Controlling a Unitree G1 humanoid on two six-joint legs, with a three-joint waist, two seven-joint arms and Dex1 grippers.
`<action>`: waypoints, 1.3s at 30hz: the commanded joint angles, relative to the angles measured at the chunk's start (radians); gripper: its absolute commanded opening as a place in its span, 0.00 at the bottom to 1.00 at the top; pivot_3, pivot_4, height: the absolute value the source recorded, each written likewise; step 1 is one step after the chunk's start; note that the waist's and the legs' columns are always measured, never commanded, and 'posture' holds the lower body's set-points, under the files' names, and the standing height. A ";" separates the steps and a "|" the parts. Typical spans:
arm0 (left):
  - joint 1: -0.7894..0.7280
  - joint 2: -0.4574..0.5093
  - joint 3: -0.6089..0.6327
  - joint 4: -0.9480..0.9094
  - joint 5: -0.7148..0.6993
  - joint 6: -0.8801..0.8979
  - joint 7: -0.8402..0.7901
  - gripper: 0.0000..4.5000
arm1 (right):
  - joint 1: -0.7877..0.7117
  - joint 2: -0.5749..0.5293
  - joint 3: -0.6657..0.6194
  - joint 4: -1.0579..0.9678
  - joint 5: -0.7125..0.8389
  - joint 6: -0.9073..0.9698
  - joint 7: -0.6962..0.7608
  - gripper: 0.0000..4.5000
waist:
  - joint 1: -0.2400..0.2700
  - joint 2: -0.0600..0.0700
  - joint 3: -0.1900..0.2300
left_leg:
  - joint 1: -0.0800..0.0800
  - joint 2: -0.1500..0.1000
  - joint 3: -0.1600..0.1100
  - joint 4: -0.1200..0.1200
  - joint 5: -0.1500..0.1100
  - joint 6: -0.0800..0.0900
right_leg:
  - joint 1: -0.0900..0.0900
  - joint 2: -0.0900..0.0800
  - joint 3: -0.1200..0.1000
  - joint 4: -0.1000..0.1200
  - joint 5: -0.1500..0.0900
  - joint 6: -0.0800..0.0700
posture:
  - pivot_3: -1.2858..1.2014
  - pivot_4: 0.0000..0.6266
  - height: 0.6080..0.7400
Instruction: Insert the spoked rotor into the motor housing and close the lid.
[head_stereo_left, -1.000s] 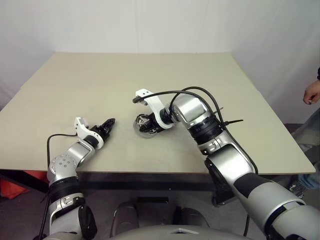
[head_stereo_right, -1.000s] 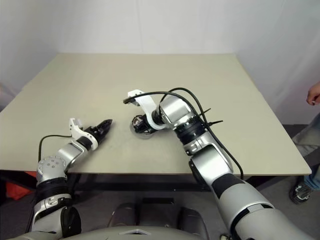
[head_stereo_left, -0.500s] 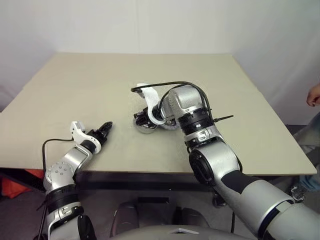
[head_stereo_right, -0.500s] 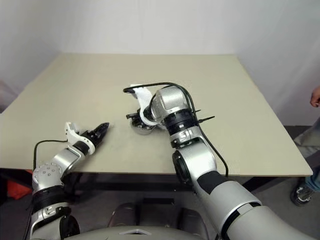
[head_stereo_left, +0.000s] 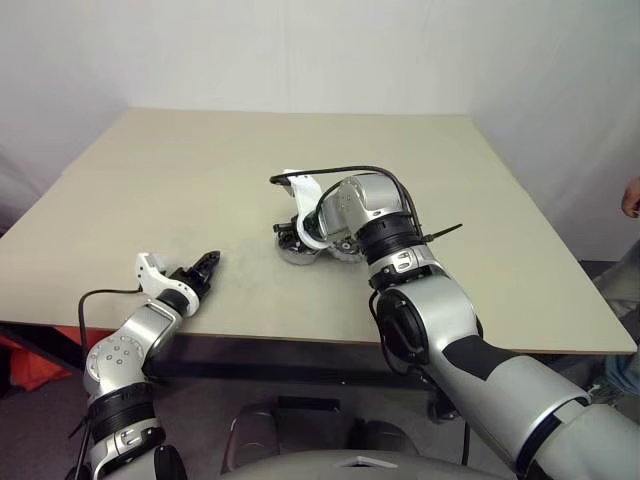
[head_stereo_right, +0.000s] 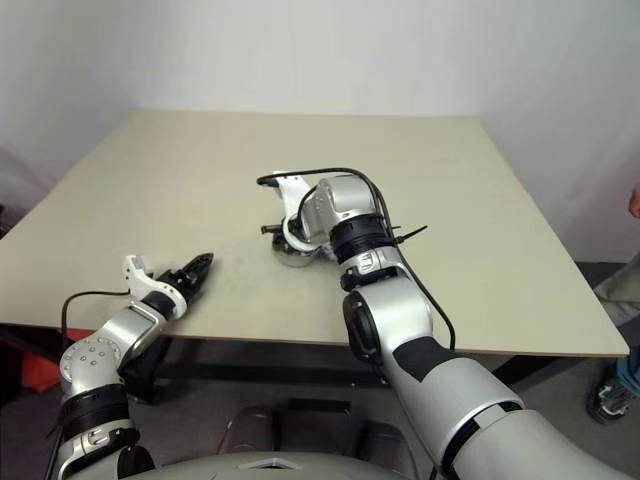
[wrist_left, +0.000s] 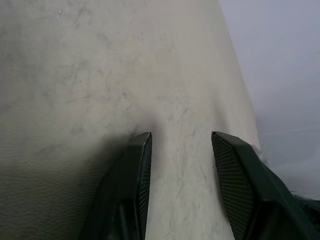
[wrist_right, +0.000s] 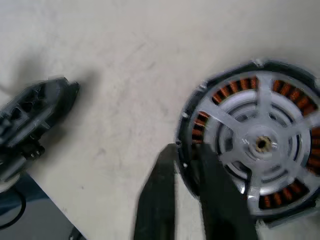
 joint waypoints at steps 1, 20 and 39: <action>-0.012 -0.001 -0.004 -0.013 -0.008 -0.017 0.002 0.45 | -0.056 0.040 0.015 -0.019 0.016 0.033 -0.014 0.45 | -0.003 0.000 0.000 | 0.000 0.000 0.000 -0.001 0.000 0.000 | -0.001 0.000 0.000 0.000 0.000 0.000 | 0.52 0.00 1.00; -0.129 0.052 -0.139 0.085 0.122 -0.032 -0.102 0.45 | -0.004 -0.303 0.197 -0.121 0.058 -0.456 0.452 0.51 | 0.015 -0.002 -0.001 | -0.017 -0.001 0.003 0.000 0.003 -0.006 | -0.014 0.001 -0.002 0.003 0.000 -0.001 | 0.52 0.00 1.00; -0.275 0.158 -0.285 0.173 0.326 -0.017 -0.253 0.45 | 0.458 -0.529 0.204 -0.356 -0.028 -0.653 0.485 0.00 | -0.002 -0.002 -0.001 | -0.020 0.001 0.006 0.007 0.002 -0.003 | -0.018 0.003 -0.002 0.012 0.004 -0.011 | 0.52 0.00 1.00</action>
